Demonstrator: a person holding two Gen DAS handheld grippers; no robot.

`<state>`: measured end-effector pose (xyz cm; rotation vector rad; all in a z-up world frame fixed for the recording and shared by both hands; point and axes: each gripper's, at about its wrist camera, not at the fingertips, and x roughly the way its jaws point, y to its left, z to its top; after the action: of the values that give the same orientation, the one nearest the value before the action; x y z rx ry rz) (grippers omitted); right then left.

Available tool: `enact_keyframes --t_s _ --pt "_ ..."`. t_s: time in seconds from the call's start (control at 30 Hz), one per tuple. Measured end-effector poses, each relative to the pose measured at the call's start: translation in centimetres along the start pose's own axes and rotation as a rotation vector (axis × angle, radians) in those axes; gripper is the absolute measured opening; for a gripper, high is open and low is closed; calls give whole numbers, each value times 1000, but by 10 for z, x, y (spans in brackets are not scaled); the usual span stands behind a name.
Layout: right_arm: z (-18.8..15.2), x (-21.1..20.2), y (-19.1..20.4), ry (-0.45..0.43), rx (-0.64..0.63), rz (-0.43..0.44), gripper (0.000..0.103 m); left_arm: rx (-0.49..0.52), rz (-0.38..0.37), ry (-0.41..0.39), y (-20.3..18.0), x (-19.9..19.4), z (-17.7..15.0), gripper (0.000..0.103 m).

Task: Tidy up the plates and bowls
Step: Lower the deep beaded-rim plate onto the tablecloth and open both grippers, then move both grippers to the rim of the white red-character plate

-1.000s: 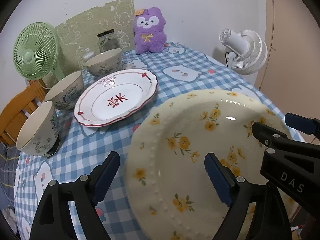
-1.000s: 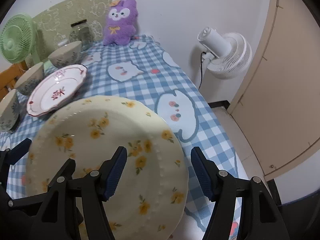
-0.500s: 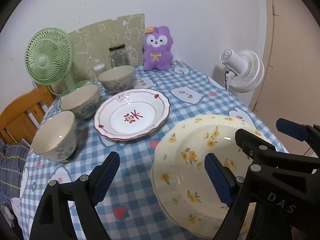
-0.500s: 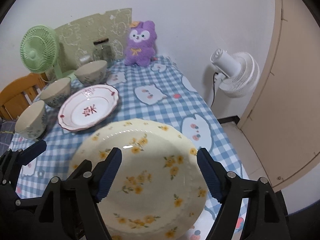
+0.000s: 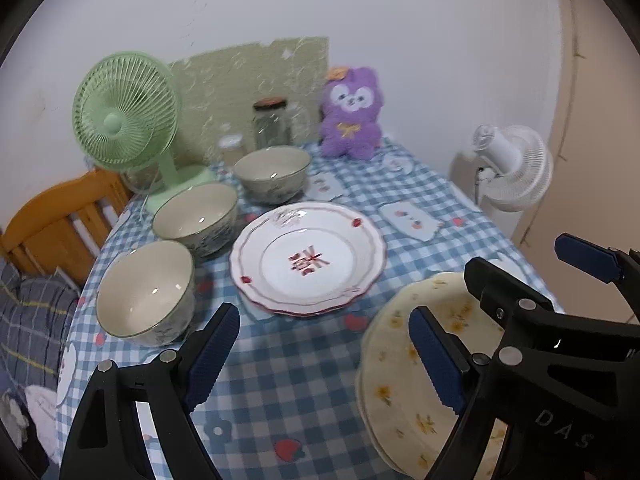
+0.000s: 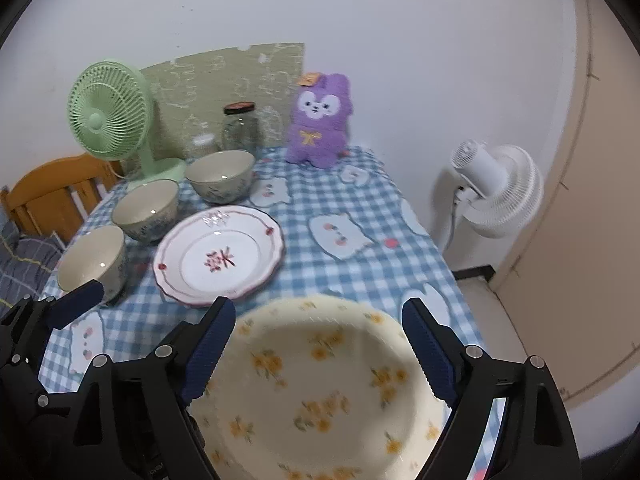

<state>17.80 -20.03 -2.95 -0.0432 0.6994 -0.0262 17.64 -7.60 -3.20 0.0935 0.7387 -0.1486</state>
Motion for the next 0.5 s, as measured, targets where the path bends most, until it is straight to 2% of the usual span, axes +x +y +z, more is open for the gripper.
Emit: enact_keyframes --t_s 0.23,0.5 --pt "31 34 11 9 -35 114 89 -46 26 17 17 24 23 88" --pt "69 60 23 68 -48 165 89 -159 105 42 34 39 52 88"
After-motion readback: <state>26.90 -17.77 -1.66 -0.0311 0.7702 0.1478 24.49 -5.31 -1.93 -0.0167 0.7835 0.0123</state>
